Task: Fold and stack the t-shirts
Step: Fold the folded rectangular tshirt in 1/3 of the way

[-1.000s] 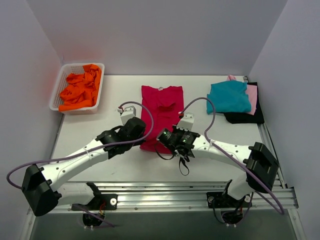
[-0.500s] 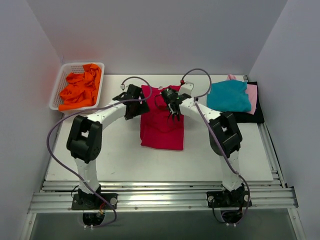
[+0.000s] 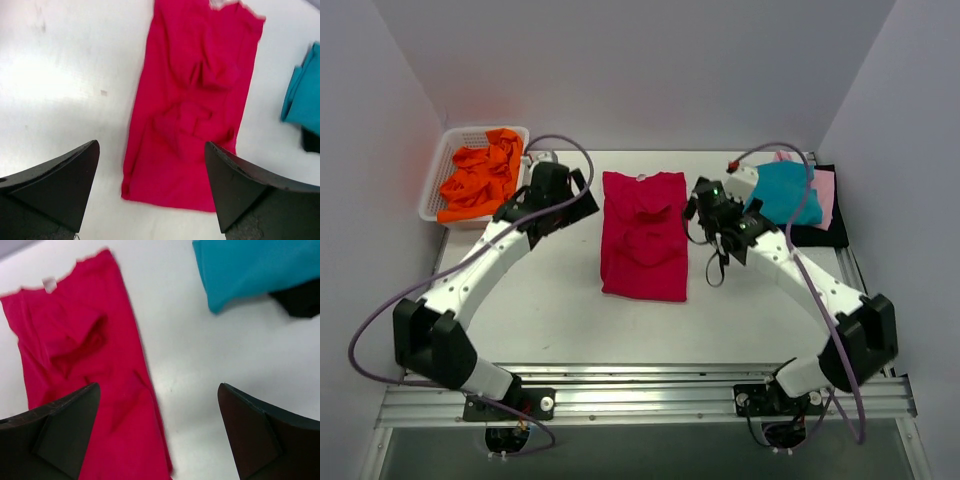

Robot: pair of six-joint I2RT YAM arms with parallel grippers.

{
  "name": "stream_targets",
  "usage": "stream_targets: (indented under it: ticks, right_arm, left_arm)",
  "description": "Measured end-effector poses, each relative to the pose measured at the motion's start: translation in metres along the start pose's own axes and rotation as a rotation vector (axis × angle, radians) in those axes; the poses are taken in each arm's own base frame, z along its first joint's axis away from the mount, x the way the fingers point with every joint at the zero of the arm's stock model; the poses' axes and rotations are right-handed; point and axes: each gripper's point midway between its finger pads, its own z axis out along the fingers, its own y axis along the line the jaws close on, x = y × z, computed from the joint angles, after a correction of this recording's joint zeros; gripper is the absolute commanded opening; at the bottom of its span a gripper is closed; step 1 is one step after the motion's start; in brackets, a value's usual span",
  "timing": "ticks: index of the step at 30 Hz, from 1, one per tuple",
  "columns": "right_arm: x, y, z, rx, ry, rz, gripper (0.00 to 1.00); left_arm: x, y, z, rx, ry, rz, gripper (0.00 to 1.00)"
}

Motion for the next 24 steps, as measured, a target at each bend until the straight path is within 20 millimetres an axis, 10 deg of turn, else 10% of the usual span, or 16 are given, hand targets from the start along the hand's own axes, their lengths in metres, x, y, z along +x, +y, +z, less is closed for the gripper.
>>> stream_targets:
  ticks: [7,10,12,24]
  right_arm:
    - [0.129,-0.058,-0.024,-0.089,0.204,-0.055,0.97]
    - [0.169,-0.07,-0.027,-0.118,0.279,-0.076,0.62]
    - [0.177,-0.064,-0.026,-0.146,0.296,-0.079,0.04]
    - [0.165,0.05,-0.018,-0.274,0.283,-0.1,0.0]
  left_arm:
    - [0.137,0.054,-0.017,-0.061,0.197,0.076,0.95]
    - [0.178,0.083,-0.012,-0.109,0.268,0.092,0.97]
    - [0.188,0.088,-0.007,-0.123,0.287,0.09,0.99]
    - [0.182,0.056,0.029,-0.043,0.241,0.064,1.0]
